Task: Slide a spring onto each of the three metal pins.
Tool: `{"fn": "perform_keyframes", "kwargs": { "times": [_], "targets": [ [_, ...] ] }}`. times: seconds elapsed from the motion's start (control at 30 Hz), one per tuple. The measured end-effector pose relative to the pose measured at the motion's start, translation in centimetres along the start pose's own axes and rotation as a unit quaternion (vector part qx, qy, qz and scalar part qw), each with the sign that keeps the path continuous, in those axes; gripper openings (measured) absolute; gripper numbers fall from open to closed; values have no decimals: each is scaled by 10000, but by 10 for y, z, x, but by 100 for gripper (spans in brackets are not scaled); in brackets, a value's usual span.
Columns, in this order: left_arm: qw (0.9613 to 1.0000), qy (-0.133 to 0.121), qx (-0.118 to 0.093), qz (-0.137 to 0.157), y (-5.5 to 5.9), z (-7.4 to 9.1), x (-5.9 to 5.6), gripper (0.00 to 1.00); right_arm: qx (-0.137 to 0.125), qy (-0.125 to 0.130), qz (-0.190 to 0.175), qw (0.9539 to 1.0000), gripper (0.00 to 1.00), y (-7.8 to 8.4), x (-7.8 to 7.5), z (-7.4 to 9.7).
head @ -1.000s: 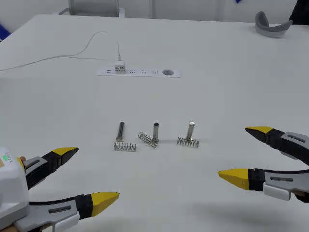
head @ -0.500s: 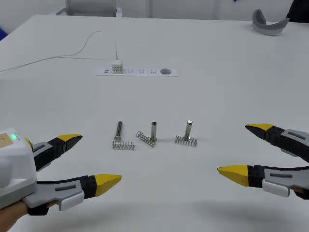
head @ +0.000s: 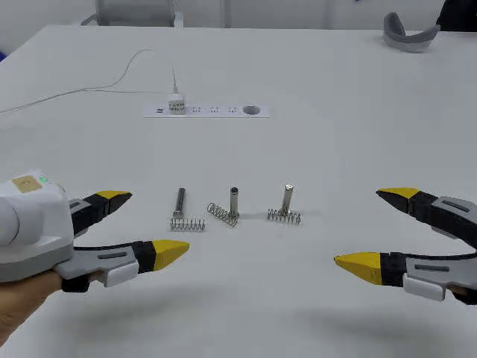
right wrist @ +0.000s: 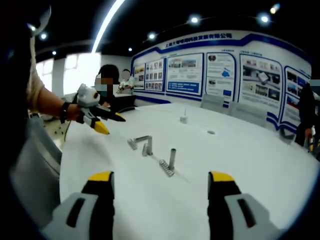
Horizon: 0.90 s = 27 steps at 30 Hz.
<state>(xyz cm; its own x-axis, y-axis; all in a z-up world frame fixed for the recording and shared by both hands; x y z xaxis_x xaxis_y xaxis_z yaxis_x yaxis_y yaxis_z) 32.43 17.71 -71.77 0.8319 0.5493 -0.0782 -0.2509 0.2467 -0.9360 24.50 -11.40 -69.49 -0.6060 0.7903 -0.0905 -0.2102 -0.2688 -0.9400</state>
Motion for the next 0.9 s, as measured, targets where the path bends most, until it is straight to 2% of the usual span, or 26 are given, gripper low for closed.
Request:
{"fn": "perform_keyframes", "kwargs": {
  "times": [0.33,0.6,0.9],
  "targets": [
    [9997,-138,126,176,-6,-19,19,75,-8,16,-13,10000,78,0,-1,0],
    [9983,-392,339,275,-6,-35,35,69,14,4,-14,10000,78,1,-1,0],
    [9957,-601,642,279,-5,-54,40,62,37,-3,-24,10000,77,3,-1,0]
  ]
}}
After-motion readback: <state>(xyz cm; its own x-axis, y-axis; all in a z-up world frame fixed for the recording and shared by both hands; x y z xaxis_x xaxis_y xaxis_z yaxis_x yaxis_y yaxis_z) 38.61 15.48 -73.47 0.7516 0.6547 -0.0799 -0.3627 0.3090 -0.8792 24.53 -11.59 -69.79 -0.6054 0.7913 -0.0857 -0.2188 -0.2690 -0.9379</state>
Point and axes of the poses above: the centre of the closed fingertips' face, and the gripper's own axes: z roughly backward along the fingers, x roughly to its left, y roughly out of its underside, the point moved 5 cm from there along z, roughly backward along the fingers, and after that the axes turned 4 degrees about y, right-handed, at the moved point
